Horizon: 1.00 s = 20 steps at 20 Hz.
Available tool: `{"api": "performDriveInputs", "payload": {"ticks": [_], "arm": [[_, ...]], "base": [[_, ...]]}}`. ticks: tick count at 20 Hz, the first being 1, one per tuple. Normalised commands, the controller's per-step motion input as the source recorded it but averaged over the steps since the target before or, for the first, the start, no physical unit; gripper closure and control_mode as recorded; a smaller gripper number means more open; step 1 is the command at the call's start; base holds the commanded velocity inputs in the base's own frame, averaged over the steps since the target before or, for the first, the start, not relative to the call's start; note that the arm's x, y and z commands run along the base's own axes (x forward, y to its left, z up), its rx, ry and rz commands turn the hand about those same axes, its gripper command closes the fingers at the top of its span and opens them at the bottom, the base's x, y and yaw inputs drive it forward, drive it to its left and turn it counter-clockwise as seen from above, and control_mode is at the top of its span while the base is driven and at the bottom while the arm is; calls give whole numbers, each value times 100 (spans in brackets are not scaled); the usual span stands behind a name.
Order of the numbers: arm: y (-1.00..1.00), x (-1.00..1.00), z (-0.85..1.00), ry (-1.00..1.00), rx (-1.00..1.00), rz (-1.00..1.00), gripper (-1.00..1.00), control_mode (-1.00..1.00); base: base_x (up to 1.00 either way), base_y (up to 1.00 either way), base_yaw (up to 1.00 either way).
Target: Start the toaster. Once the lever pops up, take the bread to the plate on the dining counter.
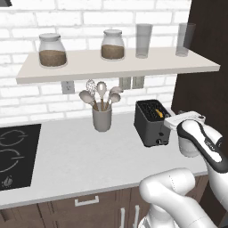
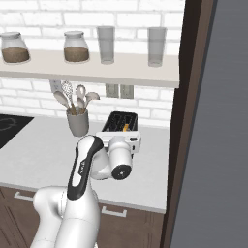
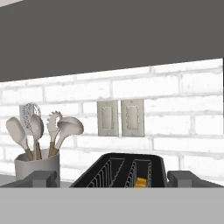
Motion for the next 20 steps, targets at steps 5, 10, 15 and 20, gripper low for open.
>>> {"api": "performDriveInputs", "payload": {"ticks": [5,10,15,20], "arm": [[0,0,0,0,0,0,-100,-100],[0,0,0,0,0,0,-100,-100],[0,0,0,0,0,0,-100,-100],[0,0,0,0,0,0,-100,-100]], "base": [[0,0,0],[0,0,0],[0,0,0],[0,0,0]]}}
